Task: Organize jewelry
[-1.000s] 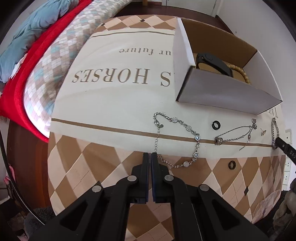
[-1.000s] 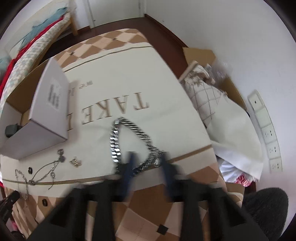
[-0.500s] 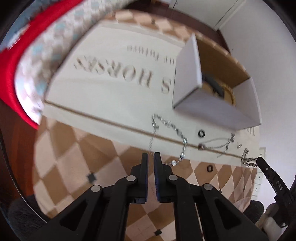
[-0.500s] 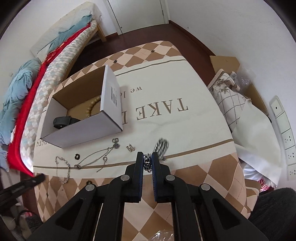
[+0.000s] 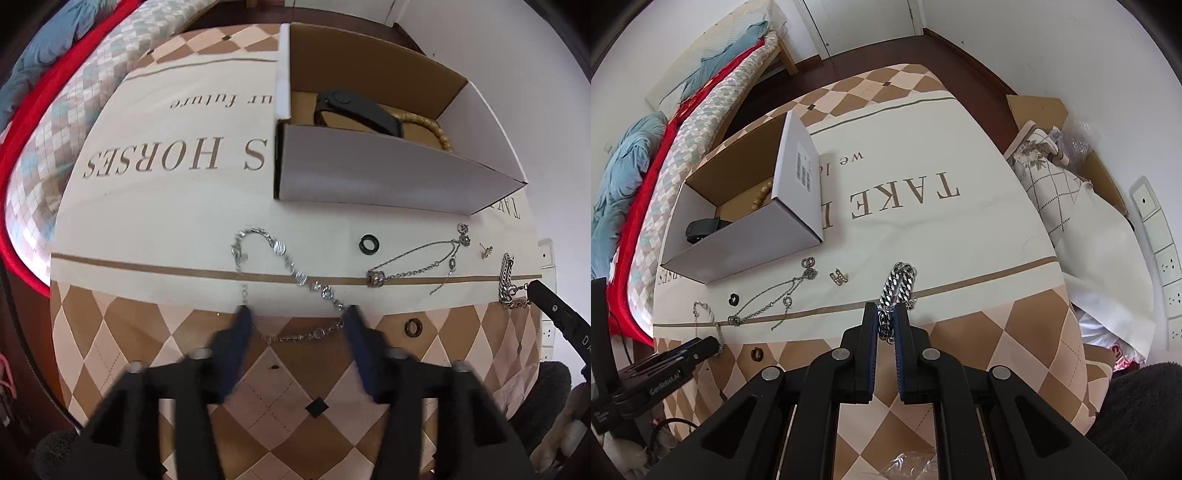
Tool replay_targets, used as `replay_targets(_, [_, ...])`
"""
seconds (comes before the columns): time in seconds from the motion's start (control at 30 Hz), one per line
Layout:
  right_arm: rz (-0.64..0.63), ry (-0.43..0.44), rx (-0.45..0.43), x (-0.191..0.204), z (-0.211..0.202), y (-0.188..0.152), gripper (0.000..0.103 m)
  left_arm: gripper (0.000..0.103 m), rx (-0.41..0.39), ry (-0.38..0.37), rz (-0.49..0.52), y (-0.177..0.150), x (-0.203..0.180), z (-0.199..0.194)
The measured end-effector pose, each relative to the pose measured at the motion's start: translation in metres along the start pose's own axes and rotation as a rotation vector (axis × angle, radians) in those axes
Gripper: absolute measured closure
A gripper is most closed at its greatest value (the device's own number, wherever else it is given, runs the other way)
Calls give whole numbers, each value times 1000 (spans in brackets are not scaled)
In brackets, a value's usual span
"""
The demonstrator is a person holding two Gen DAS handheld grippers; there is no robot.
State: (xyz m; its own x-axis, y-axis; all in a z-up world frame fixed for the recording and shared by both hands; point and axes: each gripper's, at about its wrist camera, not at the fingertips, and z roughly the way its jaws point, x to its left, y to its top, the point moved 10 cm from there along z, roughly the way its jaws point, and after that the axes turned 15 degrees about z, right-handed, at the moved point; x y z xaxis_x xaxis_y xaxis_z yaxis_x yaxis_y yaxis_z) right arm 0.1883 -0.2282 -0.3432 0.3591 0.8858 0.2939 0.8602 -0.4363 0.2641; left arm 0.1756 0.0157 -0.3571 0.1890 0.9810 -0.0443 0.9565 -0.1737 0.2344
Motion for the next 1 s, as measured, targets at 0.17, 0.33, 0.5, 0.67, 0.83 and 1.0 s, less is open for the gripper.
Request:
replay_targets(0.17, [7, 8, 6, 1, 0, 0, 94, 52, -25, 54, 36, 2, -3, -6])
replay_targets(0.33, [9, 3, 8, 0, 2, 0, 94, 52, -26, 37, 104, 1, -24, -6])
replay_targets(0.5, [13, -8, 15, -5, 5, -1, 94, 72, -31, 70, 226, -1, -50, 4])
replay_targets(0.67, [19, -3, 13, -7, 2, 0, 94, 99, -31, 4, 216, -1, -58, 1])
replay_targets(0.83, [21, 44, -8, 3, -15, 5, 94, 99, -84, -37, 146, -2, -44, -26])
replay_targets(1.0, [8, 124, -33, 24, -44, 15, 94, 99, -172, -51, 111, 12, -33, -70])
